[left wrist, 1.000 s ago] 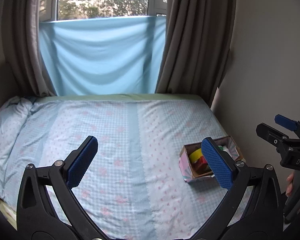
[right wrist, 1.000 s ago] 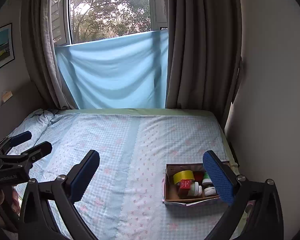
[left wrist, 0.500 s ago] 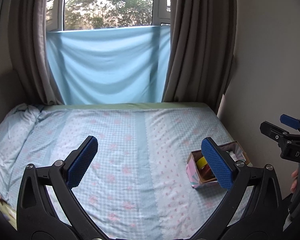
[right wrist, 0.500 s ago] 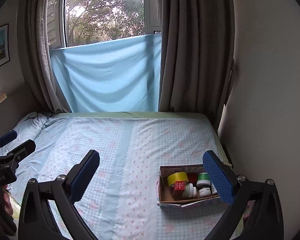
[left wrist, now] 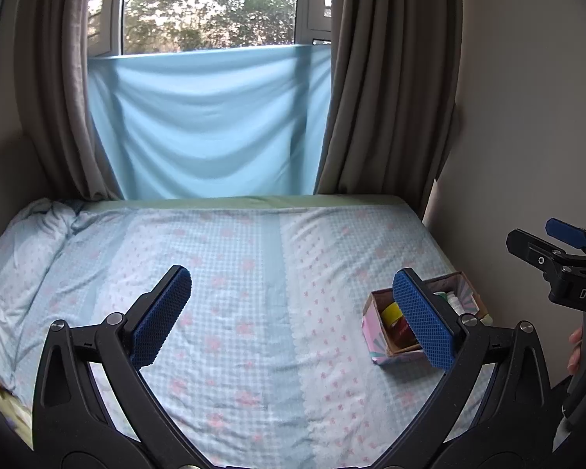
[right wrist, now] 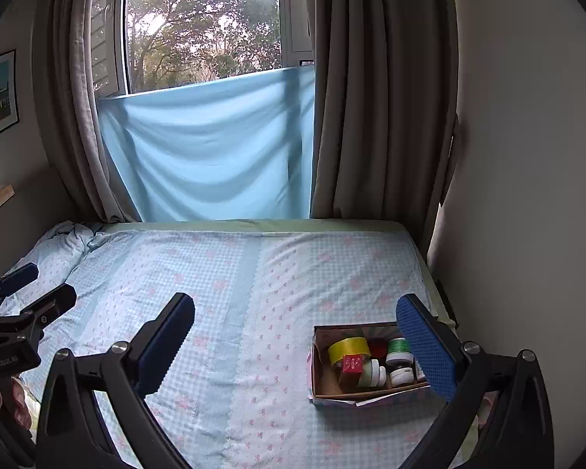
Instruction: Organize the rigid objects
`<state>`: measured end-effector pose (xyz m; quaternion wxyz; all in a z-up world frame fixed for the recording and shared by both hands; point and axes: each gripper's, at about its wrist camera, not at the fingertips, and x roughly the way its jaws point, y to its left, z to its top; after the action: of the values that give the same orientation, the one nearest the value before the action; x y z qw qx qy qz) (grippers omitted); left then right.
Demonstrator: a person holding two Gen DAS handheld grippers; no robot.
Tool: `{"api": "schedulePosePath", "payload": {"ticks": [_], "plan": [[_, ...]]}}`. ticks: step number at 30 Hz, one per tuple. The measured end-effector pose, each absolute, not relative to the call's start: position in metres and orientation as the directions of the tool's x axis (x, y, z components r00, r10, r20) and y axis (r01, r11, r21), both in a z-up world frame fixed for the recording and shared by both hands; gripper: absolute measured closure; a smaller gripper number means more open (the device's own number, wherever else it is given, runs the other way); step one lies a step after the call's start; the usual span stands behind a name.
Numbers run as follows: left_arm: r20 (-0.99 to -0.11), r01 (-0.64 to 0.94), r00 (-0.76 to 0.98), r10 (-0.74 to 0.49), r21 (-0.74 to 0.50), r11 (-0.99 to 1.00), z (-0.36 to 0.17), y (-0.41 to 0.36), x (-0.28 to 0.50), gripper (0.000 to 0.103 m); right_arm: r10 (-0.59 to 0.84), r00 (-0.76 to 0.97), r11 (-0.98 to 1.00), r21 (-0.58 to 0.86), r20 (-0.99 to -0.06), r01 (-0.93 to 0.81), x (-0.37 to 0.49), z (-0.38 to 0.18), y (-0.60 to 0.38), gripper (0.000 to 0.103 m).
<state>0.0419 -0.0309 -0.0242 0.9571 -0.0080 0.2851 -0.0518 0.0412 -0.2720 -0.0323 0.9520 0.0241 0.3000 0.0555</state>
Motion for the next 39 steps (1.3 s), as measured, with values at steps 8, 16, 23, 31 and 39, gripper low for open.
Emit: {"api": "schedulePosePath", "payload": {"ticks": [8,16,23,31,39], "plan": [[-0.546,0.090,0.832,-0.101,-0.047,0.995,-0.0267,-0.0311,0.0422,0.000,0.125,0.812,0.992,0.080,-0.570,-0.097,0.0420,-0.0322,-0.2685,0.000],[-0.545,0.086,0.833,-0.097,-0.047,0.995,-0.0278,-0.0302,0.0429,0.000,0.125,0.812,0.992,0.082,-0.570,-0.095,0.0422,-0.0321,-0.2672,0.000],[-0.544,0.085,0.833,-0.097,-0.047,0.995,-0.0279,-0.0300,0.0429,0.000,0.125,0.813,0.992,0.083,-0.569,-0.094,0.0419,-0.0321,-0.2669,0.000],[-0.541,0.086,0.835,-0.097,-0.045,0.995,-0.0269,-0.0302,0.0419,0.000,0.122,0.813,0.992,0.085,-0.569,-0.089,0.0403,-0.0317,-0.2660,0.000],[-0.536,0.078,0.840,-0.091,-0.047,0.996,-0.0261,-0.0300,0.0412,0.000,0.113,0.816,0.993,0.085,-0.566,-0.078,0.0393,-0.0307,-0.2649,0.000]]}}
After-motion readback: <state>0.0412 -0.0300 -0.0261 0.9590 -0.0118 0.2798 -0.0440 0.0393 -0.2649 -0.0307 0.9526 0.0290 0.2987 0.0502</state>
